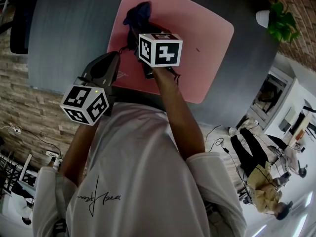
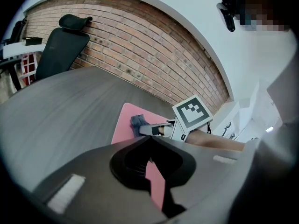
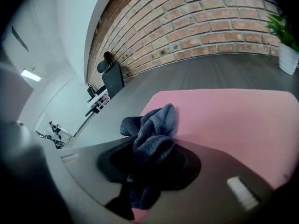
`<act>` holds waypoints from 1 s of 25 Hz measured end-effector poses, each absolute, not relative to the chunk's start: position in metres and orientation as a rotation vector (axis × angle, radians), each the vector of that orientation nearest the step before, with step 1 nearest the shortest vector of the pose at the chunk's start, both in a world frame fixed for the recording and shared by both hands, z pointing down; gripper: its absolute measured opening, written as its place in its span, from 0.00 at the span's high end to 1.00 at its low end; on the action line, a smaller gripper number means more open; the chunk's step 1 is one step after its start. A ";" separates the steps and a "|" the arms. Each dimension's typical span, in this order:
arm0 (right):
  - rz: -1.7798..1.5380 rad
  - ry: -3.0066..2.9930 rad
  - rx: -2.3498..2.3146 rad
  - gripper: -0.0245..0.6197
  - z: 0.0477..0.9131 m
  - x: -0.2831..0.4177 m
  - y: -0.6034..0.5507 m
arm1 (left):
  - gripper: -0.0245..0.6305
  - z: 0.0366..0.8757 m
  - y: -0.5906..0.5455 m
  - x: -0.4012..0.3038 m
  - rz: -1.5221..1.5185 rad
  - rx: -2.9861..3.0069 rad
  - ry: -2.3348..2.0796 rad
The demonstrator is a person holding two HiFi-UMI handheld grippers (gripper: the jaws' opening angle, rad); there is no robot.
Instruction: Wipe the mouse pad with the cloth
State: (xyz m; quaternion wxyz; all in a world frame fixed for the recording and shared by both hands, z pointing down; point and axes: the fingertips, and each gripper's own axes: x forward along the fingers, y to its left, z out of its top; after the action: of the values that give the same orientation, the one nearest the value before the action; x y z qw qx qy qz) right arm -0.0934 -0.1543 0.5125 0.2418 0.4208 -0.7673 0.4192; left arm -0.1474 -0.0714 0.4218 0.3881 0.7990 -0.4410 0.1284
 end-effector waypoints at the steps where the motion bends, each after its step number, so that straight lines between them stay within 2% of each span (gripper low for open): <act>1: 1.146 -2.100 1.143 0.76 0.512 -0.096 -0.152 | 0.95 0.421 -0.071 -0.148 0.325 2.033 -1.124; 25: 1.125 -2.138 0.988 0.76 0.512 -0.136 -0.074 | 0.95 0.405 -0.063 -0.149 0.303 2.060 -1.146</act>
State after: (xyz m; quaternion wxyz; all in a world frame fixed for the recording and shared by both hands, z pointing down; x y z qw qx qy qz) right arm -0.1358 -0.0741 0.5118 0.2625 0.3653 -0.7903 0.4159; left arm -0.1485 -0.0627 0.4052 0.3731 0.8041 -0.4475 0.1184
